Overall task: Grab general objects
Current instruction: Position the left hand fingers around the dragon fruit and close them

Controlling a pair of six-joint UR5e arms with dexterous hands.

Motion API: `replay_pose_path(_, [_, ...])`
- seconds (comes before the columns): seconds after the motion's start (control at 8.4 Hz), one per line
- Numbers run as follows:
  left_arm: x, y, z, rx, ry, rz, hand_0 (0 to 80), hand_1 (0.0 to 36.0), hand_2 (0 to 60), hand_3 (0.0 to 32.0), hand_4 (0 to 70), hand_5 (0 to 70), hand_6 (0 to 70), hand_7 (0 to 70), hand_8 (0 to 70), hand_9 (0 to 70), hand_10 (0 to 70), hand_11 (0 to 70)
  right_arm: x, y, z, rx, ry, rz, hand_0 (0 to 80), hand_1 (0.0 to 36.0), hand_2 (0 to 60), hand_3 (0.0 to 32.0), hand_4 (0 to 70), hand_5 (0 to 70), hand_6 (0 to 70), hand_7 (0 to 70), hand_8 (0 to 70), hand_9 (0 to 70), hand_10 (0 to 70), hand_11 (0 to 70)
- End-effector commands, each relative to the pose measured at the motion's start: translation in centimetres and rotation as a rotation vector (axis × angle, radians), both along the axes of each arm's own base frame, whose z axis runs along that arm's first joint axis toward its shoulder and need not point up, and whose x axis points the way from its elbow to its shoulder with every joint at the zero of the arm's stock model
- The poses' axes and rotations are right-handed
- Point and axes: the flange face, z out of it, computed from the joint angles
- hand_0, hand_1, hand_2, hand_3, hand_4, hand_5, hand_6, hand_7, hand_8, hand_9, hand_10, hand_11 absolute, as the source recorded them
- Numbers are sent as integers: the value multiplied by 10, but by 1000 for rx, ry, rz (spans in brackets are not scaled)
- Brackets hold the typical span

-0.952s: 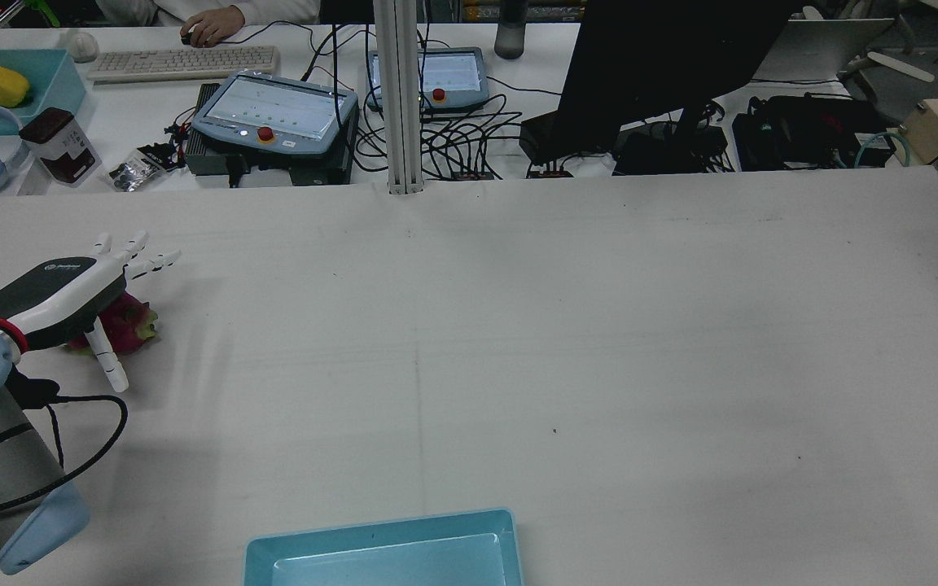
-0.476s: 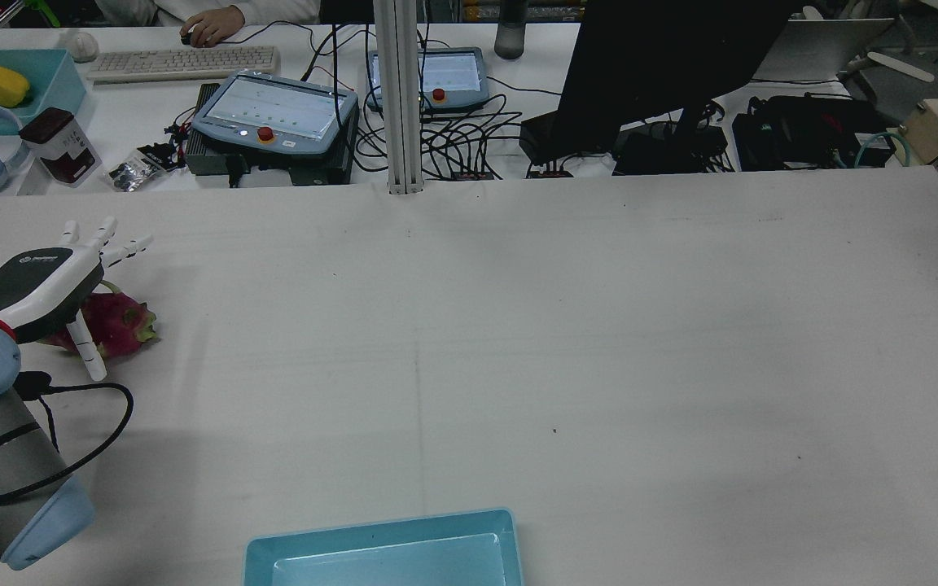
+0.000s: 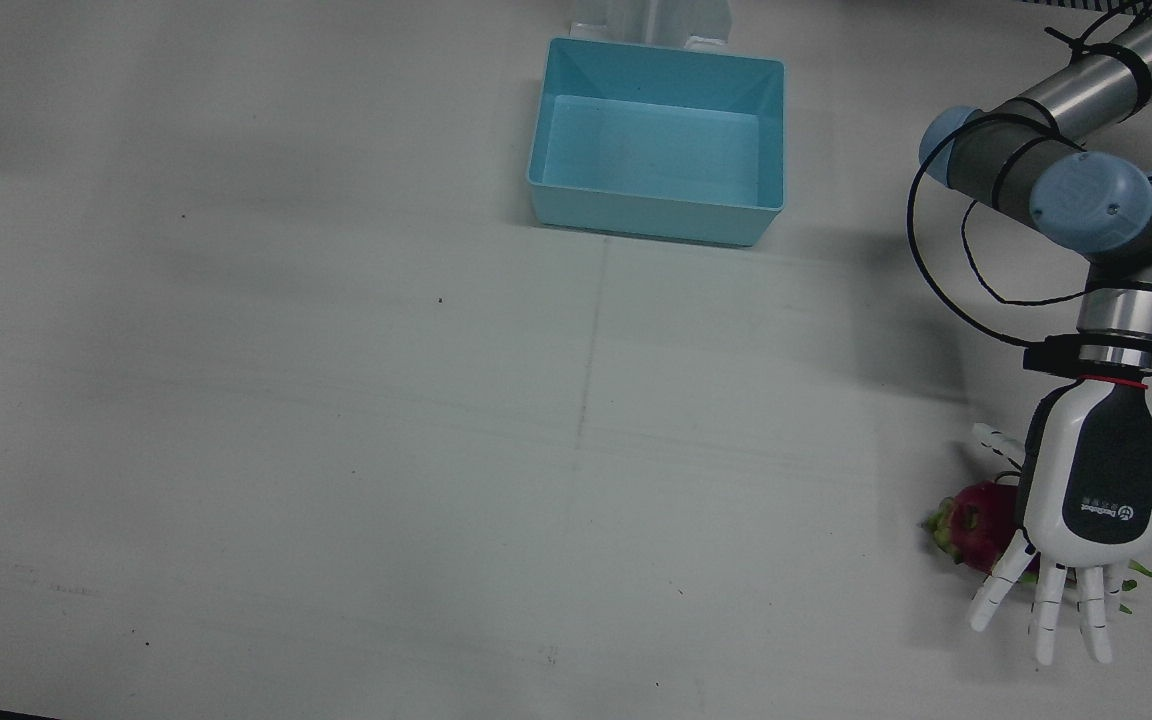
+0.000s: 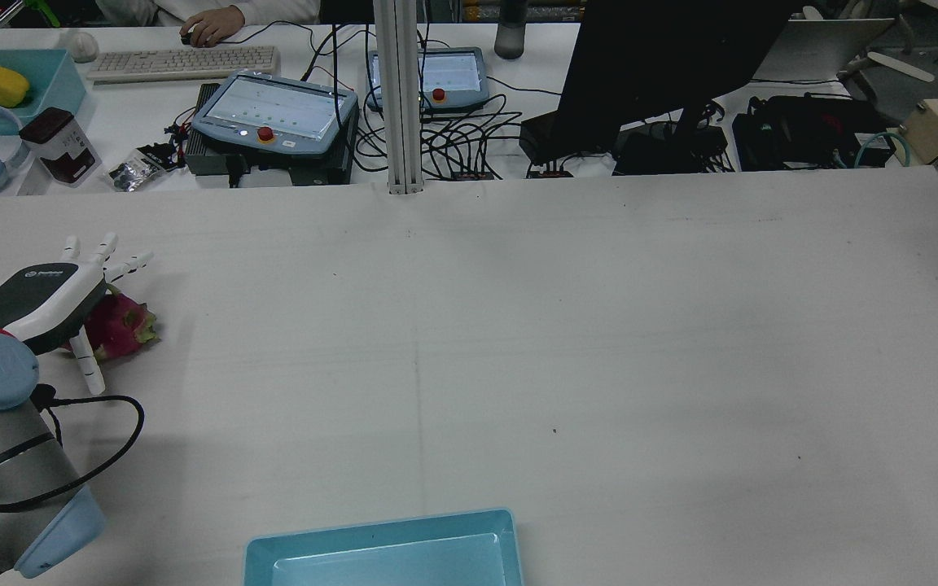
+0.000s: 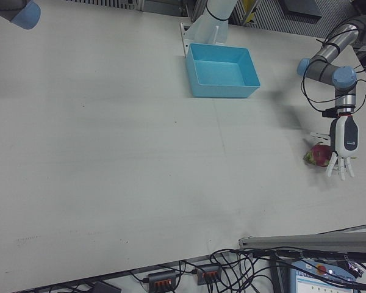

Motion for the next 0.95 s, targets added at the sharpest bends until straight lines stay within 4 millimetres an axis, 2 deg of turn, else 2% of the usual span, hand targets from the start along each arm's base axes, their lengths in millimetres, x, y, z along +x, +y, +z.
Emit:
replay_pose_path(0.0, [7,3,7,-10,-12,13,573,223,0,320,0,0,0,0,0,0,0,0,0,0,0,0,1,0,0,0,0,0,0,0,0,0,0,0,0,0])
replay_pose_path(0.12, [7,4,6,-11,-13,13,570,221,0,178,0,486,0,0,0,0,0,0,0,0,0,0,0,0,0,0,0,0,0,0,0,0,0,0,0,0])
replay_pose_path(0.24, [7,4,6,-12,-16,13,569,222,8,42,0,700,0,0,0,0,0,0,0,1,1,-1,1,0,0,0,0,0,0,0,0,0,0,0,0,0])
replay_pose_path(0.36, [6,3,7,-12,-18,11,576,236,41,144,0,446,0,0,0,0,0,0,0,0,0,0,1,0,0,0,0,0,0,0,0,0,0,0,0,0])
replay_pose_path(0.48, [4,3,8,-14,-21,6,586,299,270,0,0,700,2,23,0,0,8,40,0,0,0,0,1,0,0,0,0,0,0,0,0,0,0,0,0,0])
replay_pose_path(0.6, [2,4,8,-16,-36,-20,571,311,384,0,0,700,33,84,0,3,25,63,0,0,0,0,0,0,0,0,0,0,0,0,0,0,0,0,0,0])
replay_pose_path(0.71, [2,4,9,-17,-39,-24,551,302,438,0,28,700,85,178,8,21,45,91,0,0,0,0,1,0,0,0,0,0,0,0,0,0,0,0,0,0])
replay_pose_path(0.83, [2,4,14,-25,-48,-24,539,301,492,0,58,700,109,239,22,36,66,120,0,0,0,0,0,0,0,0,0,0,0,0,0,0,0,0,0,0])
